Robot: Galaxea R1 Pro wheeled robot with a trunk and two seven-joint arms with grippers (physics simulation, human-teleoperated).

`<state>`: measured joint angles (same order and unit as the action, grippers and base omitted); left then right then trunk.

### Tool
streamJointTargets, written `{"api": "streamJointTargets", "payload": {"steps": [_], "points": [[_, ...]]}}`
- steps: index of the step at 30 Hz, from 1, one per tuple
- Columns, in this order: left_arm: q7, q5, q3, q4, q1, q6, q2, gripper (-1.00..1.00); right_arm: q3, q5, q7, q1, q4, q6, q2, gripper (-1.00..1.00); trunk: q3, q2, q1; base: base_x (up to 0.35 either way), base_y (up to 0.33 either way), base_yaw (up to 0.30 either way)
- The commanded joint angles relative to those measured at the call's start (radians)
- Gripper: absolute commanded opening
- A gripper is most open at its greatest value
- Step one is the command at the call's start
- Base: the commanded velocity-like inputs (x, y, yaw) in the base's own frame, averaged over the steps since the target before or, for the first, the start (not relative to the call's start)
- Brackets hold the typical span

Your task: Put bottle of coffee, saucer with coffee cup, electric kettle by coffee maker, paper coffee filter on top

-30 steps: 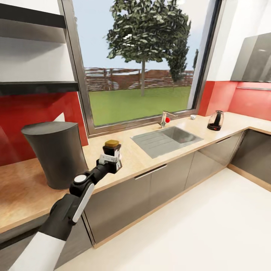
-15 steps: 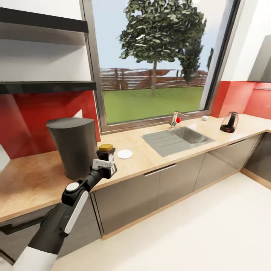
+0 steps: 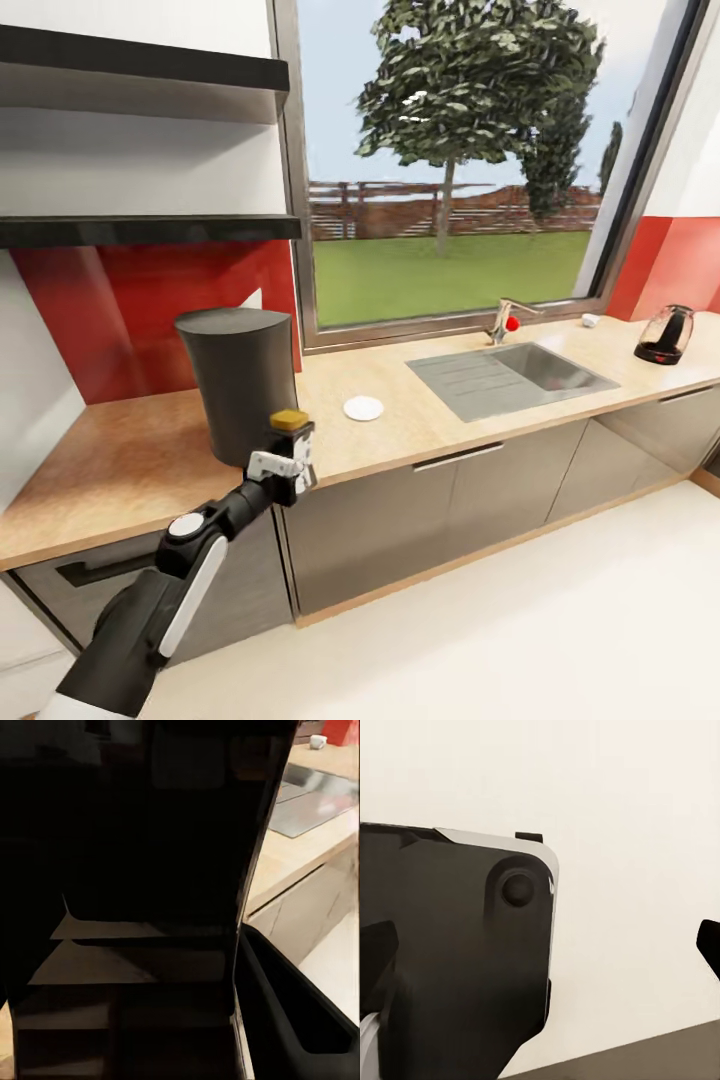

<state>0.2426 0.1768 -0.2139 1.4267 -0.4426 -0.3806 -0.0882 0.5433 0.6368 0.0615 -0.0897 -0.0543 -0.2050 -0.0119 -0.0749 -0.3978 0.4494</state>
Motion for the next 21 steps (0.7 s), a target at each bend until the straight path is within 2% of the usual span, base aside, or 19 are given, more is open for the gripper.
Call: {"api": "streamJointTargets", "payload": {"steps": [1,2,3,4,16,21], "points": [[0.052,0.008,0.001,0.001,0.004,0.023,-0.026,-1.0,0.007,0.011,0.004,-0.001,0.001,-0.003,0.0,1.0,-0.002,-0.002,0.001,0.0,0.0,0.022],[0.142,0.007,0.006,0.001,0.01,0.076,-0.079,-1.0,0.007,0.011,0.004,-0.001,0.001,-0.007,-0.001,1.0,-0.002,-0.002,0.001,0.0,0.0,-0.024],[0.146,0.007,0.007,0.001,0.01,0.078,-0.084,-1.0,0.007,0.011,0.004,-0.001,0.001,-0.008,-0.001,1.0,-0.002,-0.002,0.001,0.0,0.0,-0.016],[0.153,0.013,0.051,0.001,0.01,0.078,-0.101,-1.0,0.005,0.015,0.004,-0.001,0.0,-0.008,-0.001,1.0,-0.002,-0.002,0.001,0.0,0.0,-0.001],[0.153,0.007,0.064,0.001,0.013,0.072,-0.106,-1.0,0.007,0.011,0.005,-0.001,-0.011,-0.043,-0.002,1.0,-0.002,-0.002,0.001,0.0,0.0,0.011],[0.154,0.007,0.117,0.0,0.014,0.071,-0.126,-1.0,0.007,0.011,0.006,-0.001,-0.011,-0.045,-0.003,1.0,-0.002,-0.002,0.001,0.0,0.0,0.225]]}}
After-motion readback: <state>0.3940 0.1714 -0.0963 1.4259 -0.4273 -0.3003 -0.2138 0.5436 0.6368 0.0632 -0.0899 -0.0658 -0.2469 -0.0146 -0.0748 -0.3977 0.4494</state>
